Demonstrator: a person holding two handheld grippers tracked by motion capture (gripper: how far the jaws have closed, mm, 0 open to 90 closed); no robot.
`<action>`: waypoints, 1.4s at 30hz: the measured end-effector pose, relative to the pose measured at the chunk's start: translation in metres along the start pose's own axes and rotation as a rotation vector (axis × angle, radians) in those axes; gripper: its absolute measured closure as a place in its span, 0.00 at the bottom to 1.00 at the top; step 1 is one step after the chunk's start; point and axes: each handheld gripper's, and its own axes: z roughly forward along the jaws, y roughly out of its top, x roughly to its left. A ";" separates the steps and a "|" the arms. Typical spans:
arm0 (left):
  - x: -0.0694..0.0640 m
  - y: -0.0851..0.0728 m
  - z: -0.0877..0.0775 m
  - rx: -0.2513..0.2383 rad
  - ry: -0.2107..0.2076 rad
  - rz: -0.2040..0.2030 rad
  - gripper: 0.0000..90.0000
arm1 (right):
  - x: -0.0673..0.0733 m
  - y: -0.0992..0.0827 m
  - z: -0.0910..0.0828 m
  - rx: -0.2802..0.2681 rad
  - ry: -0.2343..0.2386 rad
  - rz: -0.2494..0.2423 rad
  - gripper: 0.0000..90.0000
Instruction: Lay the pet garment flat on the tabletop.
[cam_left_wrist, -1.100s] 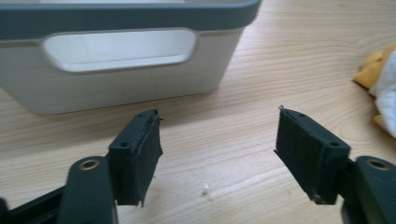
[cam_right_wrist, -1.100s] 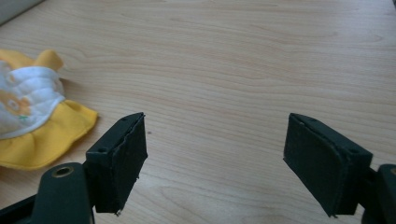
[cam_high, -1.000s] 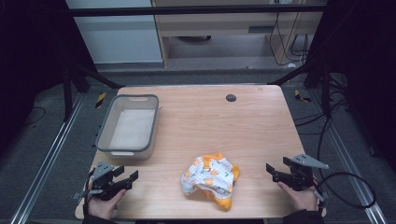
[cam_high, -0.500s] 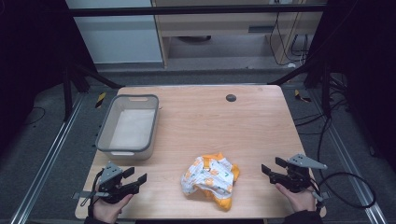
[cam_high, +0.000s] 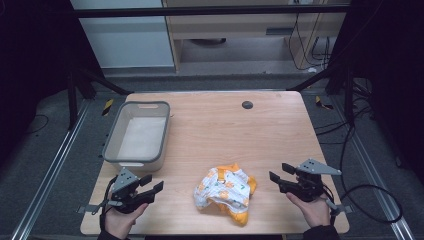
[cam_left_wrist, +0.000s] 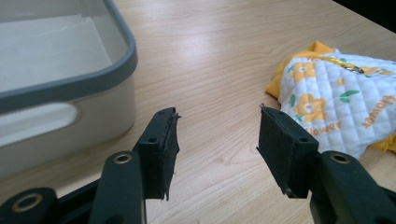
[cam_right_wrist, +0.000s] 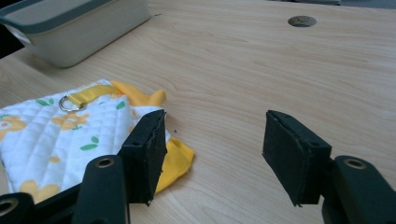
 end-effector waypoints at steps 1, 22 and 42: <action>0.000 0.000 0.000 0.000 0.000 0.000 0.52 | 0.000 0.000 0.000 0.000 0.000 0.000 0.44; -0.030 0.031 0.039 0.024 -0.057 0.077 0.54 | 0.013 0.028 0.027 0.011 0.058 -0.017 0.44; -0.051 0.044 0.091 0.104 -0.097 0.119 0.56 | 0.023 0.022 0.058 0.074 0.089 -0.036 0.46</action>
